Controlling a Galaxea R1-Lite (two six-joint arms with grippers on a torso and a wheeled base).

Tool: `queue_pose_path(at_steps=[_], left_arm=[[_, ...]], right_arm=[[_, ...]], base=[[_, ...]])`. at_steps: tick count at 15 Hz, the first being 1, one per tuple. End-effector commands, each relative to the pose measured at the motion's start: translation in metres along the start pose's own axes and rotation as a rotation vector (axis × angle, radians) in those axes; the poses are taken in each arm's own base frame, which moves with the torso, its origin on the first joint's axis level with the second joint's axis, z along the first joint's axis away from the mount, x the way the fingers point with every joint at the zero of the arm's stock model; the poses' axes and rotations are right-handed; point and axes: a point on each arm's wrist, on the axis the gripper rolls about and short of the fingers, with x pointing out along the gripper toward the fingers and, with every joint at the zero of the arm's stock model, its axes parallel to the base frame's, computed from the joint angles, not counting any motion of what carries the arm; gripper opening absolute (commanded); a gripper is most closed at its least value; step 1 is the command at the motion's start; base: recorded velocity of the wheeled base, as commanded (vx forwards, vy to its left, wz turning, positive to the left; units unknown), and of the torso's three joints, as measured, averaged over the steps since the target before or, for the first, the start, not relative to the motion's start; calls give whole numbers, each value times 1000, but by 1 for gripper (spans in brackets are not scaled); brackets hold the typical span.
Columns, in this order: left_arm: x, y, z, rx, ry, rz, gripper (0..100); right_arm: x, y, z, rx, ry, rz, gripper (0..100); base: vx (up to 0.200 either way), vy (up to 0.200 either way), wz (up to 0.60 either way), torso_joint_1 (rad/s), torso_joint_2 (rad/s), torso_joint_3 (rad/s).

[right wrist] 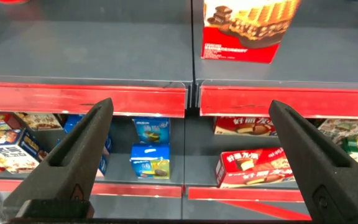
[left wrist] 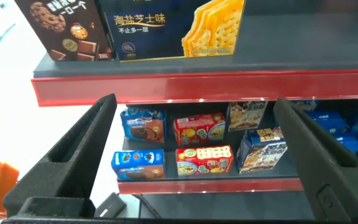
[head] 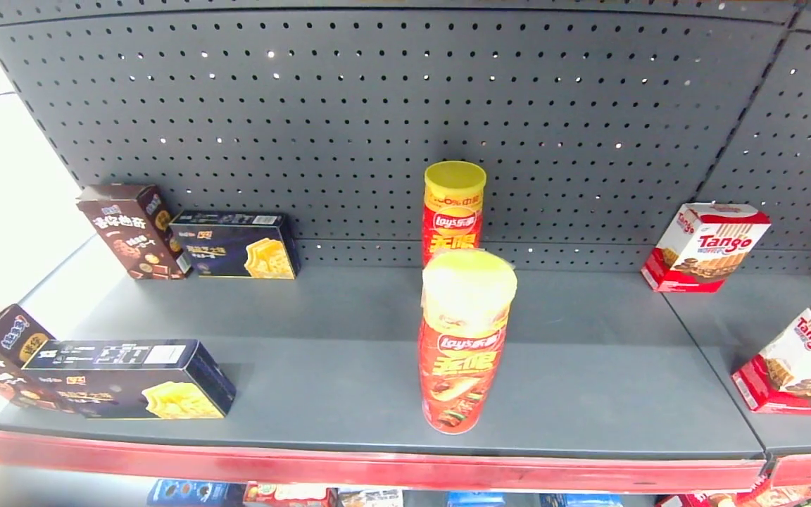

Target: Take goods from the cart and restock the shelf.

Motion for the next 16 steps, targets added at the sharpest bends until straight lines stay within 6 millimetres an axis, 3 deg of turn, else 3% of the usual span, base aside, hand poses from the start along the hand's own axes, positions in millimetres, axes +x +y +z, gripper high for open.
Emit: queue_pose_path(at_steps=[1, 16], left_arm=[[0, 0, 0, 0, 2, 0, 100], [0, 0, 0, -1, 4, 3, 100]], right_arm=[[0, 0, 0, -1, 3, 0, 100], [0, 0, 0, -5, 3, 1, 100]], base=[[0, 0, 0, 0, 0, 0], [0, 0, 0, 0, 0, 0]])
